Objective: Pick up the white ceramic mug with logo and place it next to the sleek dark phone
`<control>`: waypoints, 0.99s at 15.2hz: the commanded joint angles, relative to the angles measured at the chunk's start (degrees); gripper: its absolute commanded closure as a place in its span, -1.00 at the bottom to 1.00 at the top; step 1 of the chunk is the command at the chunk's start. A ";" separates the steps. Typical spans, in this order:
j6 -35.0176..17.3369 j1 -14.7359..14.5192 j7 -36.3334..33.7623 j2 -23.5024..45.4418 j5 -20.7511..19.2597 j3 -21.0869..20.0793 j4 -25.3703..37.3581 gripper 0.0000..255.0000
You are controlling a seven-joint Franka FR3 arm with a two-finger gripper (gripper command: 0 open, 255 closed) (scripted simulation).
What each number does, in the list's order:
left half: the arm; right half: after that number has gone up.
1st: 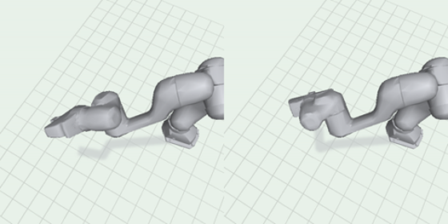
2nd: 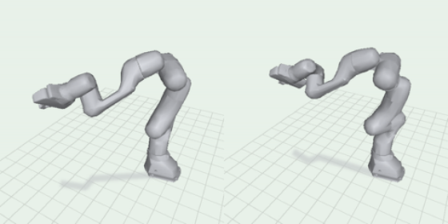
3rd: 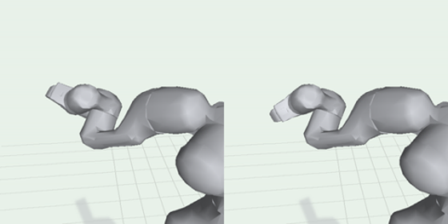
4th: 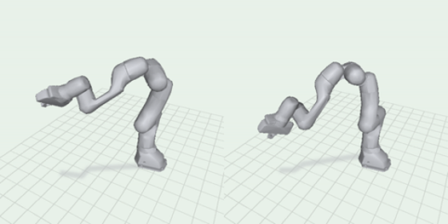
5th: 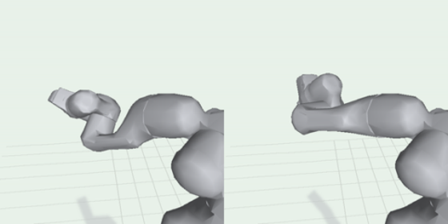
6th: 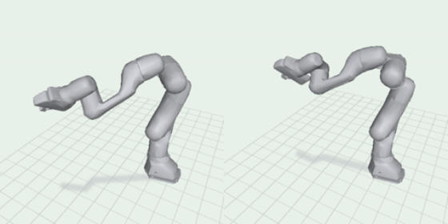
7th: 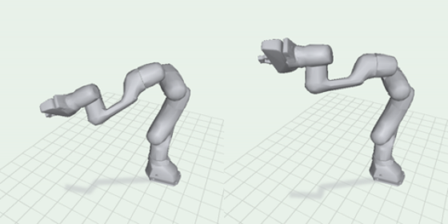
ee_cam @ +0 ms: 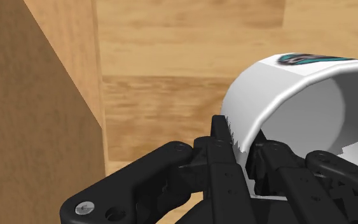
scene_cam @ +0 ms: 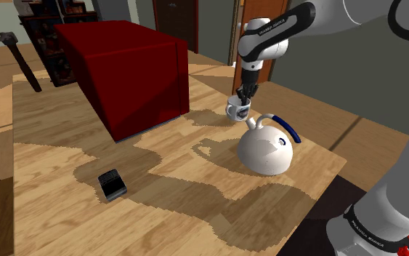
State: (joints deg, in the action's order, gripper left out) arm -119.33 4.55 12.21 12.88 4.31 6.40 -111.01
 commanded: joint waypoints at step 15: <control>11.26 -0.07 -0.87 -4.37 -0.84 0.19 6.94 1.00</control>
State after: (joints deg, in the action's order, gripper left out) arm -108.73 4.44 11.31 8.54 3.50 6.54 -104.68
